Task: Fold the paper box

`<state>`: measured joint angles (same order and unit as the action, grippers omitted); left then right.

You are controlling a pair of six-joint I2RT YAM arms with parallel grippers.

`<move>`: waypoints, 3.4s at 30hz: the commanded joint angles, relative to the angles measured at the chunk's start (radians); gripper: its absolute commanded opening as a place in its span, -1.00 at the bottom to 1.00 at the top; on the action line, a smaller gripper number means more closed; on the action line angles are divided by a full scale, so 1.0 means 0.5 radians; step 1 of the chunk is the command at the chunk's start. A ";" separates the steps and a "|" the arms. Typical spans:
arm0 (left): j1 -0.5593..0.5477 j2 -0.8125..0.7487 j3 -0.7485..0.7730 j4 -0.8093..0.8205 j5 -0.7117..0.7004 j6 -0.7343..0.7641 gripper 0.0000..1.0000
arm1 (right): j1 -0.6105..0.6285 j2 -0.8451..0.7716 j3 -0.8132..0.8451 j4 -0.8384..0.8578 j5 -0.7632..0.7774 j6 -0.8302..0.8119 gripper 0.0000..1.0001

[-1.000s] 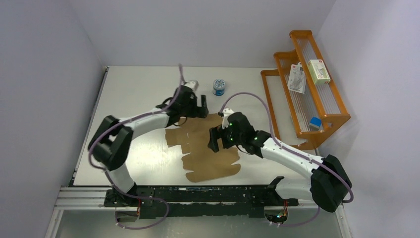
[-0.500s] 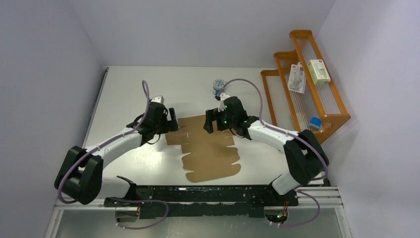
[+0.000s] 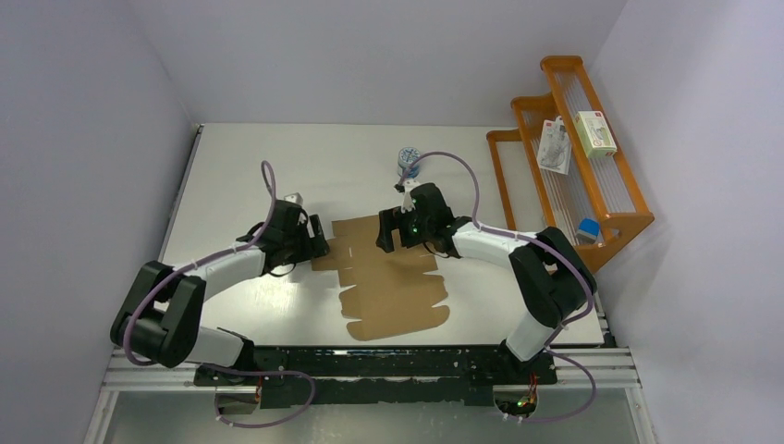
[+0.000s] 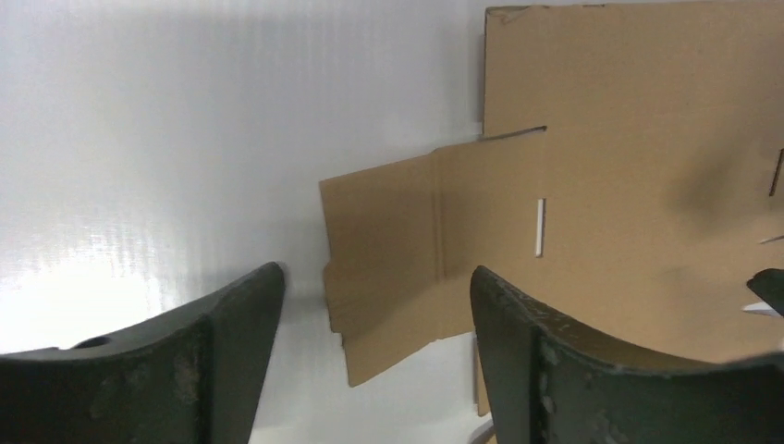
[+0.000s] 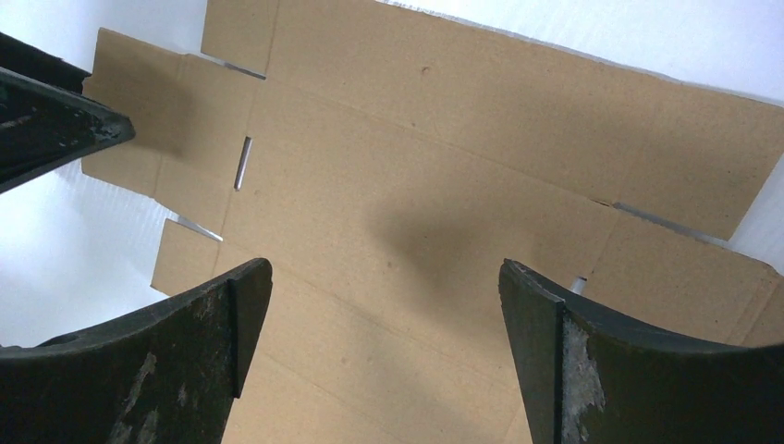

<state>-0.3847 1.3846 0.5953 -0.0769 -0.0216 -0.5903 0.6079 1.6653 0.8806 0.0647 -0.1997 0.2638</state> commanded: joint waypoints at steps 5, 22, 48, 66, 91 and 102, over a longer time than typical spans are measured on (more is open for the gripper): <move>0.015 0.107 0.003 0.102 0.251 0.024 0.12 | 0.002 0.044 -0.049 0.092 -0.044 -0.007 0.93; -0.007 -0.193 0.071 -0.006 0.102 0.153 -0.83 | -0.038 -0.054 0.164 -0.108 -0.114 -0.192 0.94; -0.199 -0.321 0.083 0.045 -0.011 0.312 -0.89 | -0.374 0.989 1.413 -0.999 -1.273 -1.204 0.55; -0.198 -0.229 -0.139 0.346 -0.179 0.207 -0.89 | -0.355 1.185 1.628 -1.521 -1.420 -1.607 -0.30; -0.169 -0.161 -0.293 0.782 -0.138 0.282 -0.86 | -0.003 0.320 0.917 -1.006 -0.451 -1.844 -0.79; -0.157 -0.250 -0.326 1.044 0.073 0.356 -0.89 | 0.049 -0.079 0.566 -0.476 -0.253 -2.072 -0.87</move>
<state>-0.4706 1.2900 0.4328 0.3538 -0.0444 -0.4484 0.6300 1.6848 1.1927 -0.3210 -0.3759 -0.6991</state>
